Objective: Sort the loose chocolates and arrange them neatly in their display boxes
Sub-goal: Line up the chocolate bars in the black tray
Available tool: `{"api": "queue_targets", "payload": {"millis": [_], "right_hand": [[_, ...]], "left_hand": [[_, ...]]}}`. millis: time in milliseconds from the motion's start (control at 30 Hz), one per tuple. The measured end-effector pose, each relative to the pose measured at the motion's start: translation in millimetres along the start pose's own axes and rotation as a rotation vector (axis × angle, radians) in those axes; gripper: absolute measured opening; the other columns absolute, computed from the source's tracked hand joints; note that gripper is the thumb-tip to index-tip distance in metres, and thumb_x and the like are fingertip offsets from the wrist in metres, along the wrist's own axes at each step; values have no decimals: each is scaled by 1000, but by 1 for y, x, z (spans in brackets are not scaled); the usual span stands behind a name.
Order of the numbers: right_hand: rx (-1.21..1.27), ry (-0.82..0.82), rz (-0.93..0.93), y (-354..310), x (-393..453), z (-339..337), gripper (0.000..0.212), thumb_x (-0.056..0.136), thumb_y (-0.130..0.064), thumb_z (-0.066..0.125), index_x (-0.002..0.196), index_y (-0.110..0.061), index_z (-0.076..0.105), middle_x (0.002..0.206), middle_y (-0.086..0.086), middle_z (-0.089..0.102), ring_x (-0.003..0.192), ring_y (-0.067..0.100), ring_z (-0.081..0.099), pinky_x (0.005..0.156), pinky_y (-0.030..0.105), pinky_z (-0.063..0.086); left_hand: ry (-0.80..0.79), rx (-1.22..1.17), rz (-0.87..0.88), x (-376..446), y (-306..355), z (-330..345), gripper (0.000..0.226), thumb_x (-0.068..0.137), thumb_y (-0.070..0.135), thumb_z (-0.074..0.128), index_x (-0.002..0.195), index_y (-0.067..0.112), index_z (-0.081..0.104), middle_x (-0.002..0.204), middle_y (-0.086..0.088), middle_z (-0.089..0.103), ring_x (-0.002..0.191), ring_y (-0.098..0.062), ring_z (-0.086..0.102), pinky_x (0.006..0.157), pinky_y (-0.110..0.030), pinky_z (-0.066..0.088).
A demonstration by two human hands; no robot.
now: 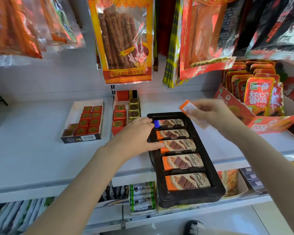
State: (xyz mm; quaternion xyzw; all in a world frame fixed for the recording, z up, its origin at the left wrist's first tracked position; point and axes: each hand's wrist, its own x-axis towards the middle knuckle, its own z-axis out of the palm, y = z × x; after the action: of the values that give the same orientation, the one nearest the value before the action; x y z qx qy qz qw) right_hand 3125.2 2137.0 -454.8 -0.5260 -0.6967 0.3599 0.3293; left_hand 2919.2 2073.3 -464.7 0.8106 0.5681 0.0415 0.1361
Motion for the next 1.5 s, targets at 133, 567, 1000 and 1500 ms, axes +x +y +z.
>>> {"api": "queue_targets", "payload": {"millis": [133, 567, 1000, 1500], "right_hand": [[-275, -270, -178, -6, -1, 24, 19, 86, -20, 59, 104, -15, 66, 85, -3, 64, 78, 9, 57, 68, 20, 43], [-400, -158, -331, 12, 4, 36, 17, 81, -28, 64, 96, -22, 71, 97, -9, 54, 97, 6, 43, 89, 21, 34], [-837, 234, 140, 68, -5, -9, 37, 84, -20, 60, 116, -6, 49, 114, 20, 49, 108, 40, 44, 90, 48, 37], [-484, -21, -284, 6, 11, 26, 28, 77, -11, 68, 104, -16, 63, 97, -4, 59, 97, 17, 46, 73, 16, 32]], "left_hand": [[8, 3, -2, 0, -1, 1, 69, 85, 52, 50, 139, 13, 34, 150, -2, 27, 139, -14, 19, 110, -24, 15], [41, -8, 2, 0, -3, 4, 69, 85, 52, 50, 140, 14, 33, 151, -2, 26, 139, -14, 17, 111, -24, 14], [10, -21, 2, 4, -2, 1, 64, 83, 51, 54, 136, 16, 42, 145, -2, 34, 134, -14, 25, 107, -25, 23], [25, -5, 5, 1, -1, 4, 71, 86, 52, 48, 142, 14, 28, 152, -1, 23, 140, -13, 16, 109, -19, 9]]}}
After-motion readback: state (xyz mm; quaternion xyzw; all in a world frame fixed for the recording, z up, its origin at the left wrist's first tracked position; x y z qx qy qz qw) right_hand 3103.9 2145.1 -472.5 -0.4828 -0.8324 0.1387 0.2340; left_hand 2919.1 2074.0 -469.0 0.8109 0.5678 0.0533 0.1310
